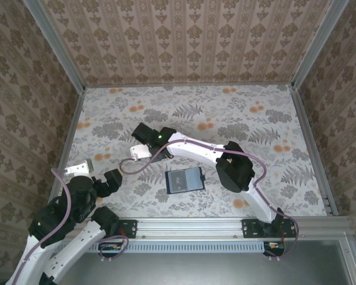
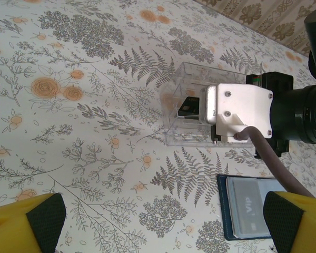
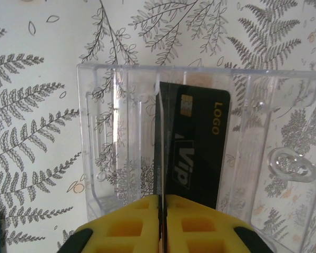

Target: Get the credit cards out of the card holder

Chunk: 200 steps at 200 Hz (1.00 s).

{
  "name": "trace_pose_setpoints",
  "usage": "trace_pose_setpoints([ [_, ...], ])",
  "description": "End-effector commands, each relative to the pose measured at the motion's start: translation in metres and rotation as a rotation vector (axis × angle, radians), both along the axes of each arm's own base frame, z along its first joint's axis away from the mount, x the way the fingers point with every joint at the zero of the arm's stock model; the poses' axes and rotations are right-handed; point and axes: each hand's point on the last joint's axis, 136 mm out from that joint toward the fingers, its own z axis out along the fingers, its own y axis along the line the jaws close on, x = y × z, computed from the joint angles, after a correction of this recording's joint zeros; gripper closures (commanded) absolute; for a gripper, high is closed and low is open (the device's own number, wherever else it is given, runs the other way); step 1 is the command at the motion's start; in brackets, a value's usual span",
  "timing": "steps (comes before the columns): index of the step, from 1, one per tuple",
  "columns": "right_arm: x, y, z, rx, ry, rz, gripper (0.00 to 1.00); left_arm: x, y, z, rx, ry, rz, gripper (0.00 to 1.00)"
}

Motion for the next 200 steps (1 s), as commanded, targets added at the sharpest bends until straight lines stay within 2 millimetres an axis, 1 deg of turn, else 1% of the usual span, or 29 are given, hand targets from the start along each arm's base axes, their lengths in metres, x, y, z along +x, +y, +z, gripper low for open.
trace_pose_setpoints([
  [1,0.01,0.004,0.002,0.013,-0.025,-0.025,0.83,-0.002,0.002,0.006,-0.005,-0.02,-0.001,0.0],
  [24,0.015,0.006,0.005,0.025,-0.046,-0.033,0.76,-0.001,0.002,0.006,-0.005,-0.02,0.0,0.0],
  [38,0.017,0.007,0.007,0.033,-0.055,-0.038,0.76,-0.001,0.002,0.006,-0.006,-0.021,0.001,0.0],
  [78,0.021,0.004,0.004,0.03,-0.065,-0.051,0.75,-0.001,0.002,0.006,-0.007,-0.02,-0.001,0.0],
  [110,0.028,0.006,0.008,0.046,-0.091,-0.07,0.73,-0.001,0.002,0.006,-0.007,-0.02,0.001,0.0],
  [154,0.035,0.004,0.0,0.046,-0.095,-0.097,0.74,-0.002,0.002,0.005,-0.005,-0.02,-0.002,0.0],
  [183,0.039,0.004,0.004,0.055,-0.11,-0.106,0.73,-0.002,0.003,0.006,-0.004,-0.022,-0.001,0.0],
  [200,0.039,0.006,0.013,0.08,-0.116,-0.118,0.73,-0.002,0.002,0.005,-0.004,-0.02,-0.004,0.0],
])
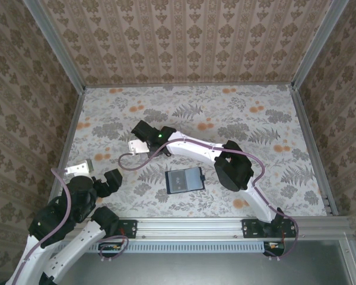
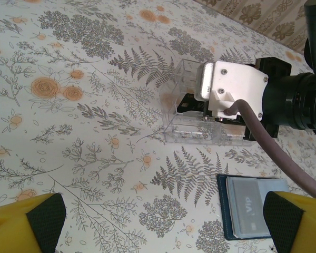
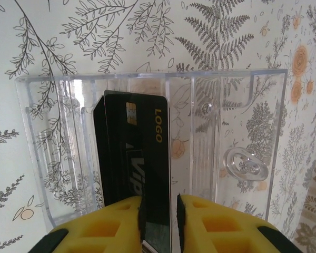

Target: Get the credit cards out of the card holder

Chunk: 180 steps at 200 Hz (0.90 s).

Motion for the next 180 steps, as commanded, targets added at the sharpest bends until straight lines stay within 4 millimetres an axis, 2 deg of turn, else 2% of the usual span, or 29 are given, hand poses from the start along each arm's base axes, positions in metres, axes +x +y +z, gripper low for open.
trace_pose_setpoints([
  [1,0.01,0.001,0.008,0.027,-0.025,-0.046,0.73,-0.002,0.003,0.006,-0.004,-0.02,-0.003,0.0],
  [43,-0.007,0.006,0.044,0.148,0.015,-0.036,0.69,-0.002,0.003,0.006,-0.006,-0.022,-0.001,0.0],
  [74,-0.024,0.008,0.054,0.206,0.07,-0.012,0.63,-0.002,0.003,0.006,-0.008,-0.025,-0.003,0.0],
  [120,-0.036,0.003,0.026,0.151,0.142,0.004,0.55,-0.002,0.002,0.006,-0.01,-0.026,-0.005,0.0],
  [146,-0.033,0.002,0.012,0.12,0.144,-0.003,0.51,-0.002,0.002,0.006,-0.008,-0.025,-0.005,0.0],
  [180,-0.029,0.004,0.004,0.109,0.142,-0.009,0.49,-0.002,0.003,0.005,-0.006,-0.025,-0.005,0.0],
])
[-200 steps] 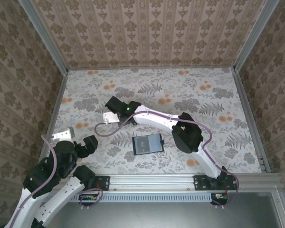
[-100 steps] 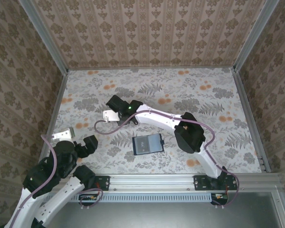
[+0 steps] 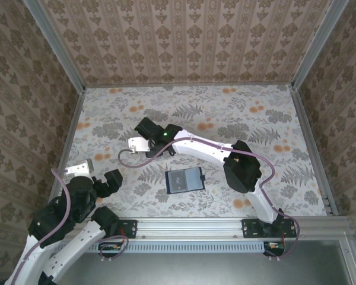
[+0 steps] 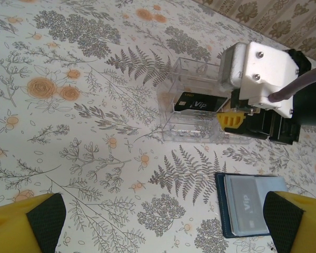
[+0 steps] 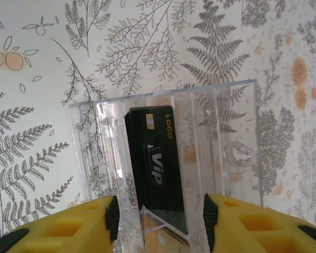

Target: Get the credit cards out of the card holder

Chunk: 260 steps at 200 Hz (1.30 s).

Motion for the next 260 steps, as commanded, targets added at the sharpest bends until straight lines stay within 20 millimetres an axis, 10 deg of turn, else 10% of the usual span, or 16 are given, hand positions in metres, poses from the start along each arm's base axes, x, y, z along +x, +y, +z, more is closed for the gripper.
trace_pose_setpoints([
  [1,-0.005,0.001,-0.019,-0.032,0.036,0.007,0.49,-0.001,0.004,0.005,-0.004,-0.024,0.009,0.0],
  [159,0.043,0.006,-0.017,-0.016,-0.128,-0.1,0.53,-0.002,0.005,0.005,0.0,-0.021,0.009,0.0],
  [260,0.037,0.004,-0.008,0.026,-0.096,-0.112,0.56,-0.002,0.004,0.004,-0.001,-0.02,0.005,0.0],
])
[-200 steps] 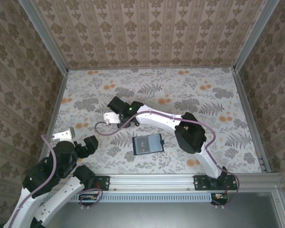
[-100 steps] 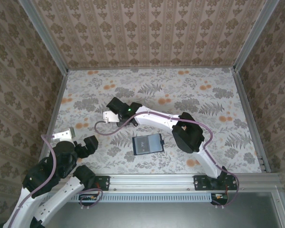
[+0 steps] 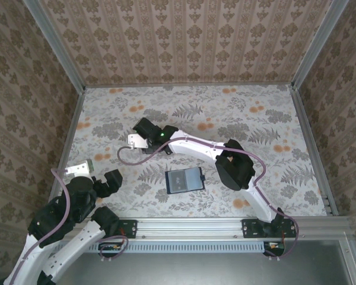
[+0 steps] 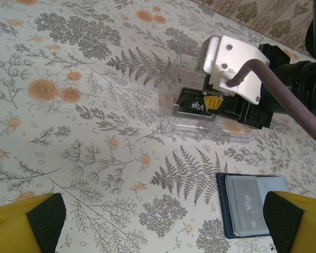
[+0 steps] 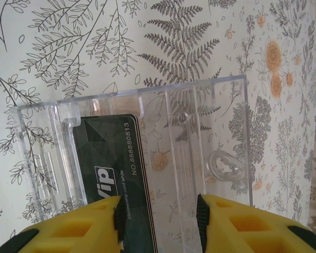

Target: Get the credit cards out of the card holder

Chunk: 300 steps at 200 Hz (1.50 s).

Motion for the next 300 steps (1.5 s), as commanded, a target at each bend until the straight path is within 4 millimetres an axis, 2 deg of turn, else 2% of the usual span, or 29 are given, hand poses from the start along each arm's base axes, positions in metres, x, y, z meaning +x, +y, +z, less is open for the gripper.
trace_pose_setpoints([
  [1,0.0,-0.001,0.007,0.033,0.007,-0.028,0.56,-0.002,0.004,0.004,-0.009,-0.015,0.008,0.0],
  [45,-0.013,-0.009,0.047,0.203,0.013,-0.088,0.54,-0.002,-0.001,0.003,-0.006,-0.008,-0.014,0.0],
  [68,-0.028,-0.02,0.07,0.33,0.046,-0.145,0.54,0.001,-0.009,0.0,0.002,0.015,-0.044,0.03],
  [94,-0.045,-0.042,0.086,0.469,0.097,-0.245,0.54,0.007,-0.032,-0.017,-0.011,0.078,-0.101,0.06],
  [116,-0.059,-0.066,0.091,0.584,0.167,-0.367,0.55,0.014,-0.064,-0.041,-0.069,0.153,-0.163,0.12],
  [133,-0.065,-0.093,0.082,0.662,0.229,-0.521,0.55,0.02,-0.088,-0.058,-0.121,0.21,-0.205,0.18],
  [160,-0.083,-0.14,0.047,0.702,0.376,-0.763,0.57,0.028,-0.117,-0.079,-0.16,0.266,-0.244,0.24],
  [197,-0.119,-0.175,-0.007,0.743,0.566,-0.92,0.57,0.035,-0.148,-0.099,-0.148,0.309,-0.277,0.28],
  [216,-0.132,-0.183,-0.028,0.752,0.628,-0.964,0.57,0.037,-0.164,-0.112,-0.149,0.339,-0.287,0.32],
  [260,-0.142,-0.203,-0.065,0.714,0.671,-1.068,0.61,0.041,-0.189,-0.133,-0.125,0.392,-0.31,0.36],
  [300,-0.149,-0.197,-0.078,0.729,0.743,-1.069,0.71,0.044,-0.204,-0.147,-0.121,0.429,-0.325,0.43],
])
